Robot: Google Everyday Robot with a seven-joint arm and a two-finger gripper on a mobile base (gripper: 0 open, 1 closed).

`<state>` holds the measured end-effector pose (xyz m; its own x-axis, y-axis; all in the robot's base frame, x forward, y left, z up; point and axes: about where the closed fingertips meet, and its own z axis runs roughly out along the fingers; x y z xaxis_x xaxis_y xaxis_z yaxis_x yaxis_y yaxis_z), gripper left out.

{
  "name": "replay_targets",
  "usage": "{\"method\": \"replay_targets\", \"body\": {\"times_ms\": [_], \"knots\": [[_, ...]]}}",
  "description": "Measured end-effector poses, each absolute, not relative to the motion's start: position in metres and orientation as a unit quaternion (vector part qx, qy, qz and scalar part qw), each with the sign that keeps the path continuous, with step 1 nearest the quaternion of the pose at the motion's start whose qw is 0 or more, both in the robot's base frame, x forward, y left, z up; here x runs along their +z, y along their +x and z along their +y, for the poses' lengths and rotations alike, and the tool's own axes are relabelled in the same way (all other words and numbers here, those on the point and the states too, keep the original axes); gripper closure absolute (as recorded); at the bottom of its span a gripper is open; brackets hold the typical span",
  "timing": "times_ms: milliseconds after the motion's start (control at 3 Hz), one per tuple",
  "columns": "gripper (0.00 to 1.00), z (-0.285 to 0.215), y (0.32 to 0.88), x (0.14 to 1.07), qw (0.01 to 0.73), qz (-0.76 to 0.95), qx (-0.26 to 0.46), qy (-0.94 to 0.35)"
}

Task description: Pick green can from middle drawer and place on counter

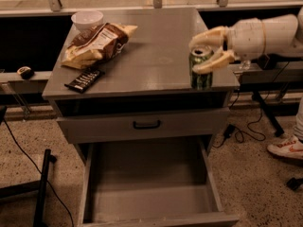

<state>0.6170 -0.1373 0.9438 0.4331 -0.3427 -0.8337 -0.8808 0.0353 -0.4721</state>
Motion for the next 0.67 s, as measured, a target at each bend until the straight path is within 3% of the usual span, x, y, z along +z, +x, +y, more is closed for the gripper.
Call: {"method": "replay_targets", "body": {"times_ms": [333,667], "knots": [[1.00,-0.147,0.639,0.975,0.578,0.450,0.220,-0.644],[1.00,-0.174,0.652,1.004,0.631,0.442,0.146,-0.621]]}}
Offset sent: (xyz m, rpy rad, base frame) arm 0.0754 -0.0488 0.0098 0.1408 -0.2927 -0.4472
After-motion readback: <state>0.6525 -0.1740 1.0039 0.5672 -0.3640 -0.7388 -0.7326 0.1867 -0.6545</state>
